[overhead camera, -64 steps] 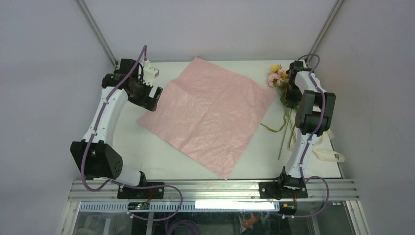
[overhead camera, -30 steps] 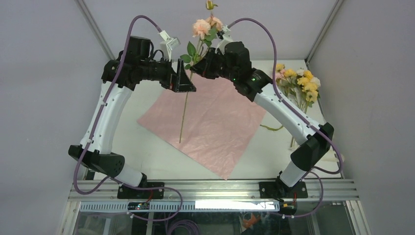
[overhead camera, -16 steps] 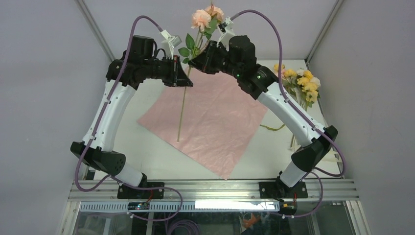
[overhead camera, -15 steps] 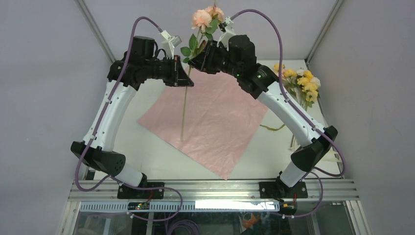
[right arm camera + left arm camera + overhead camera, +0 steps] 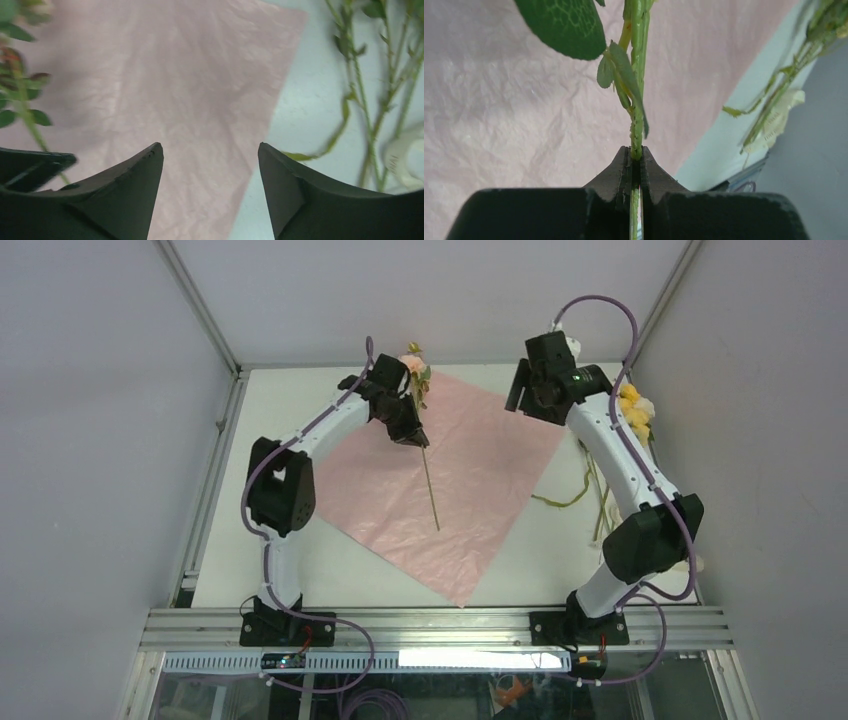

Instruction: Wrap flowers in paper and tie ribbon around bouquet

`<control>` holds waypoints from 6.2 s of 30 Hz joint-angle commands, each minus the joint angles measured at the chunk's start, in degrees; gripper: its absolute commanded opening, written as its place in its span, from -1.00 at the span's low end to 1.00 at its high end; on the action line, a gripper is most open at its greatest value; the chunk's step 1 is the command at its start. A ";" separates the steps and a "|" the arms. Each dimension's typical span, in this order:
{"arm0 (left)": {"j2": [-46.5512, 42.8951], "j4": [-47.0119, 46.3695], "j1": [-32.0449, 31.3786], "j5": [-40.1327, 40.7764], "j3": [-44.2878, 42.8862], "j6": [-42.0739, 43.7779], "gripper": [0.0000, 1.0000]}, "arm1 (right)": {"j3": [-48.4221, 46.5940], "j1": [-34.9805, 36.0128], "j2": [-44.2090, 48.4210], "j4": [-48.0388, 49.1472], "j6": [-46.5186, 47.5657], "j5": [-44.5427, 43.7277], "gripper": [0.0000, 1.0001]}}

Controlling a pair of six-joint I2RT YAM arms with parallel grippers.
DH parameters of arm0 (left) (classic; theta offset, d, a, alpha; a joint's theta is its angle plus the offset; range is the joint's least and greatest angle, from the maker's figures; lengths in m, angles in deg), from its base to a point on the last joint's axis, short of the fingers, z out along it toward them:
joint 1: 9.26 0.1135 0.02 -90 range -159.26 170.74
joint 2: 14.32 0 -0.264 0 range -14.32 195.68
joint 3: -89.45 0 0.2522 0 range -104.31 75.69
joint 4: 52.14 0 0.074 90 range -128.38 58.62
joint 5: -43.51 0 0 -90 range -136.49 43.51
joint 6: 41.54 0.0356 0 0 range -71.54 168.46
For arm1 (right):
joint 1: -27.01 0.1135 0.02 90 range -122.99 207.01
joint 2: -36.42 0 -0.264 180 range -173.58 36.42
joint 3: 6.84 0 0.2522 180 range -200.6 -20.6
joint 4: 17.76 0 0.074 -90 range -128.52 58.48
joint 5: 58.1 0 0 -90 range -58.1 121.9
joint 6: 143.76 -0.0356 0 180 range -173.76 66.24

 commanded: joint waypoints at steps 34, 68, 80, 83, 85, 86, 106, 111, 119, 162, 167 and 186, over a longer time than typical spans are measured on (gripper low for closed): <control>-22.99 20.77 9.05 11.75 7.45 43.63 0.98 | -12.69 -30.70 -34.60 -8.64 26.07 3.89 -0.18; -19.98 21.25 9.93 8.48 6.00 42.21 0.98 | -5.08 -22.51 -31.97 -3.67 24.51 -9.33 -0.59; -19.56 21.28 9.93 8.31 5.89 42.22 0.98 | -5.51 -22.57 -34.88 -3.91 24.04 -8.99 -0.52; -19.55 21.33 9.93 7.97 5.91 42.21 0.98 | -5.54 -22.64 -35.68 -3.55 24.84 -9.93 -0.53; -19.51 21.31 9.93 7.95 5.91 42.20 0.98 | -5.24 -22.82 -36.23 -3.00 25.38 -10.59 -0.56; -19.53 21.33 9.96 7.89 5.97 42.18 0.98 | -5.09 -22.98 -36.36 -2.73 25.48 -10.93 -0.61; -22.77 21.73 11.11 7.58 4.55 43.89 0.98 | -19.99 -23.19 -5.88 -7.68 25.52 -4.31 -1.00; -25.16 21.60 12.26 7.30 5.65 44.69 0.98 | -29.66 -23.29 -0.08 -6.75 23.86 11.31 -1.00; -28.42 21.61 17.62 8.23 6.38 47.02 0.98 | -35.67 -10.54 -3.27 0.59 8.68 60.41 -1.00; -29.71 21.21 22.94 6.53 9.14 45.79 0.98 | -47.12 5.02 -46.05 -14.21 26.12 39.76 -1.00; -29.96 21.25 22.94 6.40 9.64 45.91 0.98 | -43.33 6.68 -48.94 2.25 20.55 29.98 -1.00; -31.79 21.16 22.94 6.89 11.24 47.61 0.98 | -26.48 -4.21 -27.79 1.86 13.34 8.19 0.58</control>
